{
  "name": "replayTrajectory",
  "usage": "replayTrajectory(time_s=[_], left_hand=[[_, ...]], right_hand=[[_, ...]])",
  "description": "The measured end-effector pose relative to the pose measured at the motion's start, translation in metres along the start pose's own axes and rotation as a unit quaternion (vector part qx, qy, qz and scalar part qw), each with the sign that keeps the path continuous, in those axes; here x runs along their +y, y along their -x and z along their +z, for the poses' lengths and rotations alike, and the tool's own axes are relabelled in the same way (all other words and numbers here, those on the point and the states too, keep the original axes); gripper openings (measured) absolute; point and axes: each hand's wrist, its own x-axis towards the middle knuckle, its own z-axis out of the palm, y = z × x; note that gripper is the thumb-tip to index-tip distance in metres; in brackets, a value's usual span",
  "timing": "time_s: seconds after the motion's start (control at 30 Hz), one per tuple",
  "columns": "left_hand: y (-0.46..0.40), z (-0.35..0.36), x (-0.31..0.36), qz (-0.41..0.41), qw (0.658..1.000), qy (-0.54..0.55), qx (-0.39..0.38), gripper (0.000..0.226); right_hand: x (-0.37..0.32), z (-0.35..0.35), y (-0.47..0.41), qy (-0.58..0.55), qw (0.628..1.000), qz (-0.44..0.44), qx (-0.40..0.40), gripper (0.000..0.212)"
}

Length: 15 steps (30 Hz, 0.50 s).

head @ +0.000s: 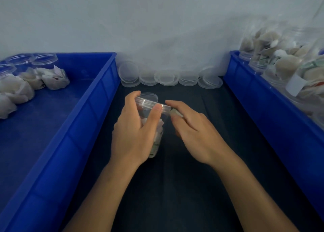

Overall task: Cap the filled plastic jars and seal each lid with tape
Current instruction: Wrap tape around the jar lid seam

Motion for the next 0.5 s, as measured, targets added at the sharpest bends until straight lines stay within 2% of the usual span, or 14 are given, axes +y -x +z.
replayTrajectory(time_s=[0.2, 0.5], left_hand=[[-0.0039, -0.003, -0.0043, -0.011, 0.998, 0.067, -0.016, 0.064], [-0.0063, -0.0054, -0.0072, -0.024, 0.985, 0.163, -0.053, 0.049]], right_hand=[[0.0037, 0.0003, -0.0037, 0.095, 0.995, -0.013, 0.019, 0.039], [0.0094, -0.0019, -0.0063, 0.068, 0.998, 0.001, -0.004, 0.035]])
